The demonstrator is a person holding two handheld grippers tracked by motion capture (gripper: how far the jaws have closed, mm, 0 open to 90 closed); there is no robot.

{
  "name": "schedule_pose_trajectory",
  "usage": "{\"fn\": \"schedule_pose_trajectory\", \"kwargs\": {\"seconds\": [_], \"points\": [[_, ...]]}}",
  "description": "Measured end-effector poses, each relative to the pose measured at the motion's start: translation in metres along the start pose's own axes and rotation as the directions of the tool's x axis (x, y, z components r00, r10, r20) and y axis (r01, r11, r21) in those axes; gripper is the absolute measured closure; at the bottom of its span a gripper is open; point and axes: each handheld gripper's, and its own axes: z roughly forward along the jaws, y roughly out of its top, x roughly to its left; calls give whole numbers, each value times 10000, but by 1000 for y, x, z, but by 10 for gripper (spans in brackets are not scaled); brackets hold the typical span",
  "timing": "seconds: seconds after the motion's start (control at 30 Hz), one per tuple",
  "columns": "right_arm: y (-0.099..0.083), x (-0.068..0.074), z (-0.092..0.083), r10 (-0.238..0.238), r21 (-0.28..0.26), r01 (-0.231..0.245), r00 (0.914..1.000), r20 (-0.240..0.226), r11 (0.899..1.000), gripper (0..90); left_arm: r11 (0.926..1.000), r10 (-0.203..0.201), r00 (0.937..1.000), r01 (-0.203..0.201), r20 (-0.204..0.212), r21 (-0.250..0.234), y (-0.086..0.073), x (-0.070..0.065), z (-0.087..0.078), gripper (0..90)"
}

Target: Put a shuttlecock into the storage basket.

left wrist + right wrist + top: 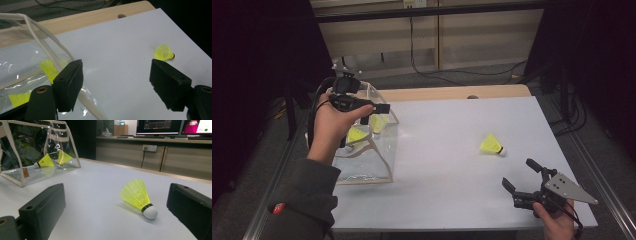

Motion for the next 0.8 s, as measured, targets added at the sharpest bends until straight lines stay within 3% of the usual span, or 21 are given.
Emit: {"fn": "schedule_pose_trajectory", "kwargs": {"seconds": [0.8], "points": [[0, 0, 0, -15, 3, 15, 10000, 2, 10000, 19, 9978, 477, 9968, -506, 642, 437, -2, -27, 27, 206]]}}
